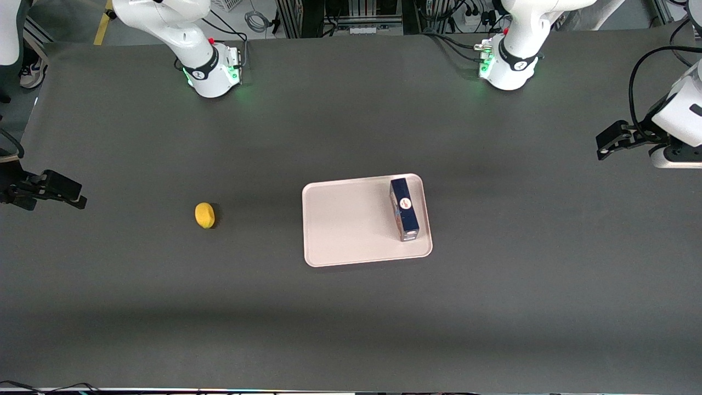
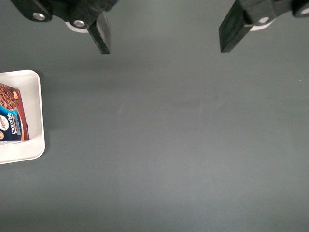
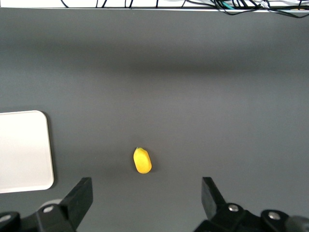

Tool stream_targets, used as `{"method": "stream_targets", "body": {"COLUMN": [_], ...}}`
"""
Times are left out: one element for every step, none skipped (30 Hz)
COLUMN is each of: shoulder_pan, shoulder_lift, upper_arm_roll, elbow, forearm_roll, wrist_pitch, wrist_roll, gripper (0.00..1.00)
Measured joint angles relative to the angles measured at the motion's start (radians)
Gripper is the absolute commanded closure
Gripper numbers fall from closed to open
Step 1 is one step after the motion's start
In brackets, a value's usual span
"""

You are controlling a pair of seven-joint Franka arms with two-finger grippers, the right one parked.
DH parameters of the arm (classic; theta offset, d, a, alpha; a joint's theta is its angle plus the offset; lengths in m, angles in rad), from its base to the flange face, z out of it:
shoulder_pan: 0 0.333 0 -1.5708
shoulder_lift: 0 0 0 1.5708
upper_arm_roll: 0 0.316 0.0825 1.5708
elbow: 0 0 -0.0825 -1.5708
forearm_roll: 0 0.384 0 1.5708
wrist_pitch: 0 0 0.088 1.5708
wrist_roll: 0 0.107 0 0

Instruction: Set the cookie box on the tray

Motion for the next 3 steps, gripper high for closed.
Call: {"method": "stream_targets", "body": {"shoulder_pan": [0.0,0.0,0.0], "shoulder_lift": [0.0,0.0,0.0], "upper_arm_roll": [0.0,0.0,0.0], "elbow": [0.0,0.0,0.0], "forearm_roll": [0.0,0.0,0.0], "wrist_pitch": [0.0,0.0,0.0], "wrist_roll": [0.0,0.0,0.0], "gripper": [0.0,0.0,0.0]}}
